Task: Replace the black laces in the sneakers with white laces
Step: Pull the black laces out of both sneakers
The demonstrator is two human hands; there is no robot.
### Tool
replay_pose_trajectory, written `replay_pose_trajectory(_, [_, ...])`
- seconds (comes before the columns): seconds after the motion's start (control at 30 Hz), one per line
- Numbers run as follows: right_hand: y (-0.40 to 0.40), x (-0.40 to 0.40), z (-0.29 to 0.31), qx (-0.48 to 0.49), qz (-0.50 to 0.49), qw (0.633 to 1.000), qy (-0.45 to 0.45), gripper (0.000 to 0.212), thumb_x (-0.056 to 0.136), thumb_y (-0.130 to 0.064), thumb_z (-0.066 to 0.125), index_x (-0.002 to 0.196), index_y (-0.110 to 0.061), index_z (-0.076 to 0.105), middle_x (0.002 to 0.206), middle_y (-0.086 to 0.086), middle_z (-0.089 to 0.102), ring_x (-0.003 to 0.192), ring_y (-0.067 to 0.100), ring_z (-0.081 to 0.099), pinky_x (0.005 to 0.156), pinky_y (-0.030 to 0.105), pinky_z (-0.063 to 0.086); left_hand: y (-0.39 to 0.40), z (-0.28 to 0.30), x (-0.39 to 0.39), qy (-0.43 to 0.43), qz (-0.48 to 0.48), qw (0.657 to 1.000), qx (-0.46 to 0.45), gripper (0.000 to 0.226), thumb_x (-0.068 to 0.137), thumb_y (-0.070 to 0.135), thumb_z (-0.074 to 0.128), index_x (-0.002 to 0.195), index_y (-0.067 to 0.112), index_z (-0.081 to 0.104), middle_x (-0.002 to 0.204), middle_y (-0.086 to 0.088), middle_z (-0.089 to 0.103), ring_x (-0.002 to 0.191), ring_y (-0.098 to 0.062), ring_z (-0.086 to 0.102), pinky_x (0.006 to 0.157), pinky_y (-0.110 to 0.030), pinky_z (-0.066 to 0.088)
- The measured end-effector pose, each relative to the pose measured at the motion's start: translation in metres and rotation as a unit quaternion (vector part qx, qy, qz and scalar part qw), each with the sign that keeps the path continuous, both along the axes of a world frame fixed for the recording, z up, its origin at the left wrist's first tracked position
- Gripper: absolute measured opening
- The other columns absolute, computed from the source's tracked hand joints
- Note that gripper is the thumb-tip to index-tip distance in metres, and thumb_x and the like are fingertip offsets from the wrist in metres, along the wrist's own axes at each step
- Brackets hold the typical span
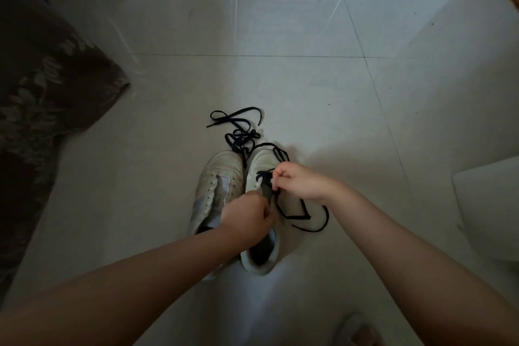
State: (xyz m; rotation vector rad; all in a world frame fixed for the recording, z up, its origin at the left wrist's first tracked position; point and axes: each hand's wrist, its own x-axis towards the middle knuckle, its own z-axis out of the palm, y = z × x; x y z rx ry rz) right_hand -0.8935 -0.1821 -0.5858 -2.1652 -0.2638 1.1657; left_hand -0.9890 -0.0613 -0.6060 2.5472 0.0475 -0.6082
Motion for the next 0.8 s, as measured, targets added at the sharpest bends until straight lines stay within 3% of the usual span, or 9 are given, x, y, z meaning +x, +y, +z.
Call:
replay_pose_trajectory(0.13, [0.008, 0.009, 0.001, 0.052, -0.103, 0.987, 0.113, 0.014, 0.095, -0.011, 0.053, 0.083, -0.014, 0.06, 0.083, -0.004, 0.062, 0.084, 0.013, 0.054, 0.092, 0.033, 0.046, 0.0, -0.005, 0.001, 0.001, 0.008, 1.0, -0.006, 0.03, 0.091, 0.033, 0.049, 0.065, 0.017, 0.044, 0.078, 0.0, 0.05, 0.077, -0.02, 0.057, 0.059, -0.028, 0.041])
replay_pose_trajectory(0.2, [0.003, 0.009, -0.005, 0.054, -0.114, 0.99, 0.069, 0.005, 0.09, -0.012, 0.061, 0.09, -0.018, 0.062, 0.085, -0.004, 0.065, 0.09, 0.013, 0.058, 0.096, 0.032, 0.045, 0.002, -0.004, 0.002, 0.007, 0.007, 1.0, -0.013, 0.033, 0.091, 0.032, 0.05, 0.062, 0.019, 0.04, 0.075, 0.0, 0.049, 0.076, -0.021, 0.057, 0.061, -0.031, 0.044])
replay_pose_trajectory(0.3, [-0.014, 0.007, -0.012, 0.054, -0.086, 0.994, 0.036, 0.019, 0.083, -0.012, 0.07, 0.096, -0.019, 0.059, 0.081, -0.006, 0.063, 0.084, 0.01, 0.059, 0.09, 0.023, 0.043, 0.003, -0.004, 0.002, 0.002, 0.004, 1.0, -0.019, 0.029, 0.092, 0.031, 0.05, 0.067, 0.017, 0.044, 0.078, 0.0, 0.049, 0.079, -0.023, 0.058, 0.066, -0.033, 0.048])
replay_pose_trajectory(0.4, [-0.026, 0.002, -0.023, 0.012, -0.047, 0.999, 0.001, 0.022, 0.079, -0.012, 0.074, 0.088, -0.026, 0.061, 0.081, -0.007, 0.061, 0.077, 0.008, 0.057, 0.087, 0.029, 0.046, 0.002, -0.003, 0.002, -0.004, 0.0, 1.0, -0.02, 0.027, 0.093, 0.033, 0.049, 0.071, 0.018, 0.047, 0.079, 0.0, 0.05, 0.078, -0.021, 0.058, 0.066, -0.032, 0.049])
replay_pose_trajectory(0.53, [-0.025, -0.006, -0.03, -0.006, -0.058, 0.996, -0.071, 0.022, 0.078, -0.006, 0.073, 0.09, -0.022, 0.063, 0.084, -0.003, 0.062, 0.08, 0.012, 0.058, 0.079, 0.026, 0.048, 0.002, -0.004, 0.002, -0.005, 0.0, 1.0, -0.018, 0.027, 0.092, 0.033, 0.05, 0.07, 0.018, 0.048, 0.079, 0.0, 0.05, 0.075, -0.019, 0.056, 0.064, -0.03, 0.048])
replay_pose_trajectory(0.63, [-0.022, -0.007, -0.028, 0.005, -0.075, 0.994, -0.08, 0.015, 0.08, -0.007, 0.072, 0.093, -0.012, 0.067, 0.078, -0.004, 0.062, 0.07, 0.006, 0.057, 0.068, 0.016, 0.044, 0.002, -0.005, 0.002, -0.006, 0.002, 1.0, -0.02, 0.028, 0.092, 0.033, 0.05, 0.069, 0.018, 0.046, 0.079, 0.001, 0.049, 0.075, -0.019, 0.055, 0.063, -0.03, 0.045])
replay_pose_trajectory(0.7, [-0.02, -0.008, -0.031, -0.009, -0.052, 0.994, -0.092, 0.015, 0.082, -0.005, 0.069, 0.097, -0.007, 0.069, 0.08, -0.003, 0.063, 0.073, 0.008, 0.058, 0.065, 0.013, 0.042, 0.003, -0.006, 0.002, -0.005, 0.002, 1.0, -0.02, 0.029, 0.092, 0.034, 0.05, 0.068, 0.019, 0.045, 0.079, 0.001, 0.049, 0.076, -0.019, 0.055, 0.064, -0.031, 0.046])
replay_pose_trajectory(0.8, [-0.018, -0.007, -0.033, -0.026, -0.042, 0.986, -0.16, 0.014, 0.085, -0.004, 0.062, 0.097, -0.008, 0.069, 0.082, -0.002, 0.061, 0.078, 0.012, 0.057, 0.069, 0.019, 0.041, 0.003, -0.006, 0.002, -0.006, 0.002, 1.0, -0.022, 0.031, 0.092, 0.033, 0.049, 0.065, 0.02, 0.041, 0.078, 0.001, 0.049, 0.074, -0.019, 0.053, 0.062, -0.029, 0.043])
